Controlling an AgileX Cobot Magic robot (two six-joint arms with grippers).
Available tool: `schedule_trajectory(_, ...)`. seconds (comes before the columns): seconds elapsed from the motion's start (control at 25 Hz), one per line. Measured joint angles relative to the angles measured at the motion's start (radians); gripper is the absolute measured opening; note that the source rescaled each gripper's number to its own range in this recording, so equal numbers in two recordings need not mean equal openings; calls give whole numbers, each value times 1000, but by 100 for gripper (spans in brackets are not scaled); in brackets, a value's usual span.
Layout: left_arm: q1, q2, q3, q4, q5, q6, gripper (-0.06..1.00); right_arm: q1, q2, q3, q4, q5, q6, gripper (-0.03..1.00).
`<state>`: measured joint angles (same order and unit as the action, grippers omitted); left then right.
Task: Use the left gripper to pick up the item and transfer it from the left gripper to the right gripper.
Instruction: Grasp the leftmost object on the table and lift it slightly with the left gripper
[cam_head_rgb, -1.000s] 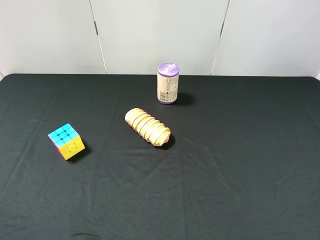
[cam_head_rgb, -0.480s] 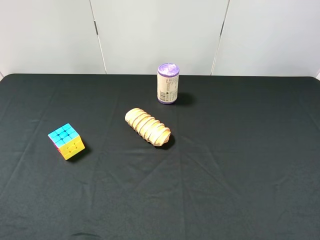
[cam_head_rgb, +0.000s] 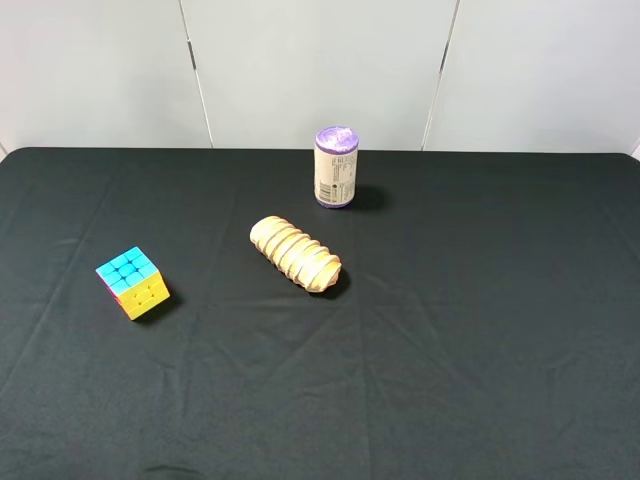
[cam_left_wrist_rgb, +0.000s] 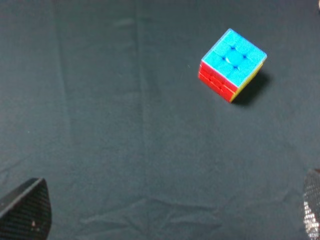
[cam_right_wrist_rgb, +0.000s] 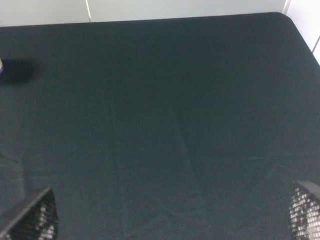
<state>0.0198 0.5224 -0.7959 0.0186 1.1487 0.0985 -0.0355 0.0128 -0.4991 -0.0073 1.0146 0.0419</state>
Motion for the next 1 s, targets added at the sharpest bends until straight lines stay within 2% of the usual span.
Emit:
schedule_trajectory(0.12, -11, 158, -22, -19, -38, 33, 100, 0, 0, 0, 0, 0, 0, 100)
schedule_trajectory(0.4, -113, 405, -27, 44, -82, 83, 100, 0, 0, 0, 0, 0, 0, 100)
schedule_trajectory(0.6, -136, 604, -27, 29, -194, 179, 100, 0, 0, 0, -1, 0, 0, 100)
schedule_trajectory(1.0, -137, 939, -28, -176, -430, 497, 100, 0, 0, 0, -1, 0, 0, 100)
